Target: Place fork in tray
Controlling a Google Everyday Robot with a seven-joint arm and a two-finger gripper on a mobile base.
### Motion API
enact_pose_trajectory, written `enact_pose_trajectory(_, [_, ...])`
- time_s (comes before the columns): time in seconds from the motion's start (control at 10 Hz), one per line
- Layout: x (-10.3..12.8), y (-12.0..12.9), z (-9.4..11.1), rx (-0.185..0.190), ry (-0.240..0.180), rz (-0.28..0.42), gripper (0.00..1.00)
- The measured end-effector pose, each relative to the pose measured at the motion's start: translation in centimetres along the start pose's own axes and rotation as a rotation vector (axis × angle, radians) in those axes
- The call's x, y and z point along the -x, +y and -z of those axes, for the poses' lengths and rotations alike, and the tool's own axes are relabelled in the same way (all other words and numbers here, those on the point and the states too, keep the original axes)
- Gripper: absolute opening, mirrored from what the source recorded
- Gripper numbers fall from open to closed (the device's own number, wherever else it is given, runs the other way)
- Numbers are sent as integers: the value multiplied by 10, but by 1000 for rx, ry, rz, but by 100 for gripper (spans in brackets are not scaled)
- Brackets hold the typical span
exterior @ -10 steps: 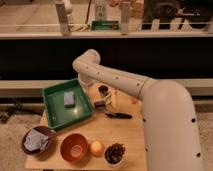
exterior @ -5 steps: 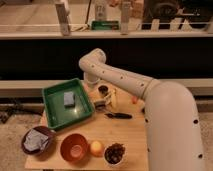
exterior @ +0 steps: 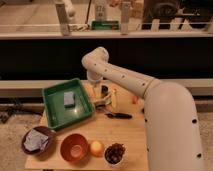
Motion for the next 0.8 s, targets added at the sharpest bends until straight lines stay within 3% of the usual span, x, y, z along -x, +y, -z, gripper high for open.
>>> enact_pose_trajectory(0.4, [-33,14,-4,37,16,-95,80])
enact_pose_trajectory(0.8, [-42,24,-23,38,8,-139,80])
